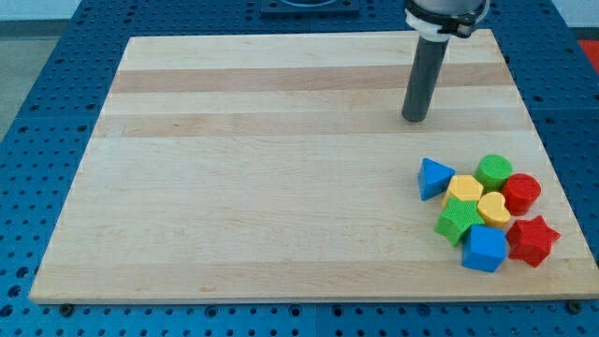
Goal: Separate the blue triangle from group of blocks
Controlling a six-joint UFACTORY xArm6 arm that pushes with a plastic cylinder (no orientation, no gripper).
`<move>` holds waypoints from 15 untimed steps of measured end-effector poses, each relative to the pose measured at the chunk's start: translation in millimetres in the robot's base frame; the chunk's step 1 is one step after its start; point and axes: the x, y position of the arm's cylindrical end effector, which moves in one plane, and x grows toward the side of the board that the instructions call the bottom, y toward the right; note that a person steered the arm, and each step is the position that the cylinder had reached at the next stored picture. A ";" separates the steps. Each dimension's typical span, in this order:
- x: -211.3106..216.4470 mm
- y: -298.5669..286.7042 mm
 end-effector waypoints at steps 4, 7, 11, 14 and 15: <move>7.6 6.6; 23.5 5.2; 58.3 -37.9; 118.2 -40.9; 136.2 -49.0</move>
